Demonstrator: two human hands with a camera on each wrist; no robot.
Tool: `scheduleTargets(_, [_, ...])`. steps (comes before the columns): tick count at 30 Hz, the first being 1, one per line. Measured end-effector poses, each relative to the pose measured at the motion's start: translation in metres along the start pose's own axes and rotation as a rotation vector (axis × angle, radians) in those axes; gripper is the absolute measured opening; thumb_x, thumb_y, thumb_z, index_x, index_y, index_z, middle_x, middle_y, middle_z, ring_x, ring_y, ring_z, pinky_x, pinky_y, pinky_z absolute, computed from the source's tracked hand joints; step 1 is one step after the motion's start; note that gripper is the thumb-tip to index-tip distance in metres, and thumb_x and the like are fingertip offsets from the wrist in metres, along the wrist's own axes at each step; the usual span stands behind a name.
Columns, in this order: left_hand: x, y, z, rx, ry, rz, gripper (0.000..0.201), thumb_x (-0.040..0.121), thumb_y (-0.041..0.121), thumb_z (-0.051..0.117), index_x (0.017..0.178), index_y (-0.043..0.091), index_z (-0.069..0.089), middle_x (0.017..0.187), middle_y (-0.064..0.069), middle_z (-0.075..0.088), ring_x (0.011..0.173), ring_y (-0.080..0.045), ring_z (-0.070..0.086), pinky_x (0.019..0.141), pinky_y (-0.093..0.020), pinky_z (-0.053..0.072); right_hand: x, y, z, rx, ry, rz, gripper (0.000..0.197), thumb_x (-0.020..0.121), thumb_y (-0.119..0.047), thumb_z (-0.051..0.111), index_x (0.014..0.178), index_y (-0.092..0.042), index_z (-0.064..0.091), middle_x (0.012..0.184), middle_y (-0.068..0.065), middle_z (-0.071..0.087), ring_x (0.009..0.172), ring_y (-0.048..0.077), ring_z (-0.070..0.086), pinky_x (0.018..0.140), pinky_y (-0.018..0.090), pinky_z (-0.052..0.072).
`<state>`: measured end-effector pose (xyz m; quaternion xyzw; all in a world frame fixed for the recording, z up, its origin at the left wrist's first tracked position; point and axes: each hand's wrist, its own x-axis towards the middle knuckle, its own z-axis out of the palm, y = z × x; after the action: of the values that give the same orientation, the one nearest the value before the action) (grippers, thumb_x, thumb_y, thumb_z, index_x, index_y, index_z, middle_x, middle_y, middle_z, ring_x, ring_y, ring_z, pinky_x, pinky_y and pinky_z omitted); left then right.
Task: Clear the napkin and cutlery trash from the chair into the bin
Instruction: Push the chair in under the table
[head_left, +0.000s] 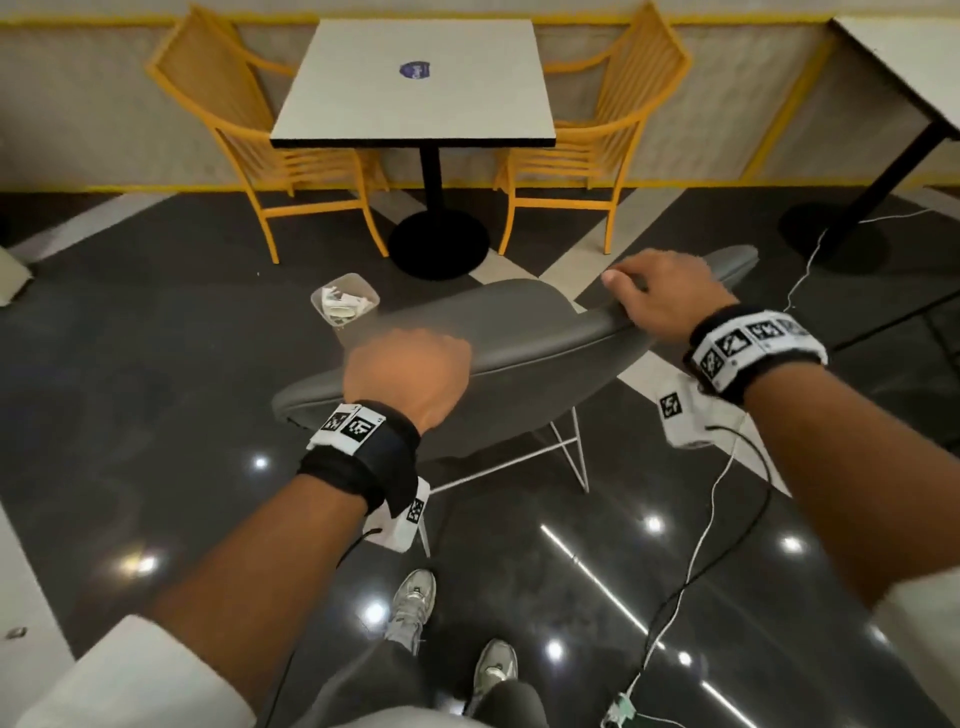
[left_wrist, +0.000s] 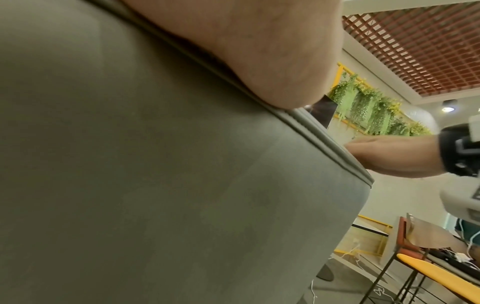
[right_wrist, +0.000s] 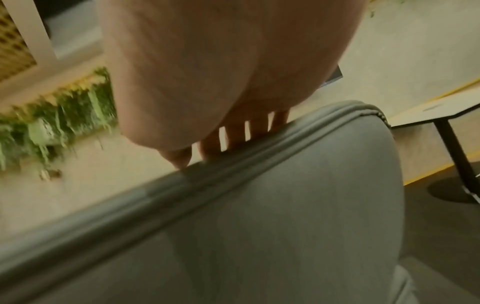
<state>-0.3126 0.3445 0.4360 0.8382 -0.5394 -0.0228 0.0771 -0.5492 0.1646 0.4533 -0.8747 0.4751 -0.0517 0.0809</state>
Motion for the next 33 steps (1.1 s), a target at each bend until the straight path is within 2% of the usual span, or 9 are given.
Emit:
scheduleTargets(2, [-0.001,-0.003,0.001,0.016,-0.005,0.005,0.052,0.088,0.043,0.026,0.059,0.012,0.055,0.055,-0.005,0.051,0.053,-0.032,0.049,0.06,-0.034,0.042,0.014,0.009,0.001,-0.184,-0.162,0.023,0.053,0.098,-0.059,0.024,0.089,-0.027,0.066,0.101,0.012,0.071,0.095,0.035,0.061,0.09,0.046,0.045])
scheduleTargets(4, [0.0,-0.005,0.002,0.032,-0.011,0.018,0.053,0.089,0.043,0.025,0.059,0.012,0.056,0.053,-0.005,0.051,0.05,-0.032,0.049,0.059,-0.034,0.044,0.021,0.011,0.002,-0.279,-0.239,0.032,0.064,0.095,-0.066,0.017,0.092,-0.03,0.069,0.103,0.014,0.071,0.092,0.035,0.06,0.084,0.043,0.041])
scheduleTargets(6, [0.001,-0.007,0.002,0.043,-0.018,0.033,0.054,0.089,0.043,0.024,0.058,0.012,0.056,0.054,-0.005,0.053,0.05,-0.032,0.05,0.059,-0.035,0.046,0.022,0.011,0.004,-0.339,-0.225,0.027,0.076,0.093,-0.068,0.01,0.103,-0.029,0.073,0.102,0.015,0.072,0.093,0.035,0.063,0.083,0.042,0.039])
scheduleTargets(13, [-0.002,-0.023,-0.002,0.075,-0.023,0.084,0.053,0.089,0.041,0.025,0.053,0.012,0.051,0.052,-0.006,0.053,0.049,-0.031,0.05,0.058,-0.035,0.048,0.003,-0.007,0.016,-0.348,-0.136,0.046,0.083,0.094,-0.059,0.003,0.079,-0.015,0.072,0.074,0.015,0.066,0.072,0.031,0.058,0.089,0.045,0.041])
scheduleTargets(20, [-0.01,-0.077,-0.011,0.112,-0.003,0.092,0.043,0.083,0.038,0.029,0.054,0.013,0.046,0.054,-0.006,0.051,0.054,-0.034,0.051,0.059,-0.035,0.046,-0.038,-0.051,0.031,-0.314,-0.055,0.016,0.076,0.093,-0.057,0.003,0.06,-0.015,0.058,0.061,0.009,0.059,0.062,0.028,0.053,0.083,0.043,0.038])
scheduleTargets(23, [-0.009,-0.109,-0.016,0.142,0.014,0.083,0.04,0.078,0.037,0.028,0.06,0.013,0.054,0.057,-0.007,0.054,0.055,-0.034,0.049,0.059,-0.035,0.047,-0.055,-0.073,0.037,-0.292,-0.033,-0.073,0.07,0.095,-0.055,0.009,0.064,-0.017,0.059,0.059,0.006,0.056,0.06,0.027,0.052,0.08,0.041,0.043])
scheduleTargets(26, [-0.01,-0.136,-0.018,0.151,0.045,0.059,0.042,0.076,0.037,0.027,0.063,0.013,0.06,0.057,-0.006,0.053,0.056,-0.033,0.048,0.057,-0.034,0.043,-0.066,-0.082,0.037,-0.23,0.017,-0.107,0.067,0.096,-0.06,0.017,0.071,-0.02,0.065,0.059,0.004,0.059,0.062,0.029,0.057,0.067,0.034,0.041])
scheduleTargets(29, [-0.017,-0.146,-0.016,0.152,0.086,0.064,0.041,0.079,0.036,0.027,0.06,0.013,0.055,0.058,-0.007,0.057,0.056,-0.031,0.05,0.057,-0.032,0.041,-0.076,-0.082,0.036,-0.265,0.083,-0.065,0.071,0.096,-0.066,0.021,0.06,-0.018,0.06,0.052,0.001,0.054,0.057,0.027,0.055,0.061,0.031,0.037])
scheduleTargets(33, [-0.024,-0.142,-0.012,0.152,0.17,0.077,0.037,0.082,0.03,0.031,0.052,0.014,0.047,0.054,-0.008,0.056,0.05,-0.028,0.045,0.059,-0.034,0.042,-0.081,-0.085,0.039,-0.286,0.144,-0.047,0.066,0.098,-0.053,0.028,0.053,-0.013,0.054,0.042,-0.001,0.043,0.047,0.025,0.049,0.061,0.03,0.035])
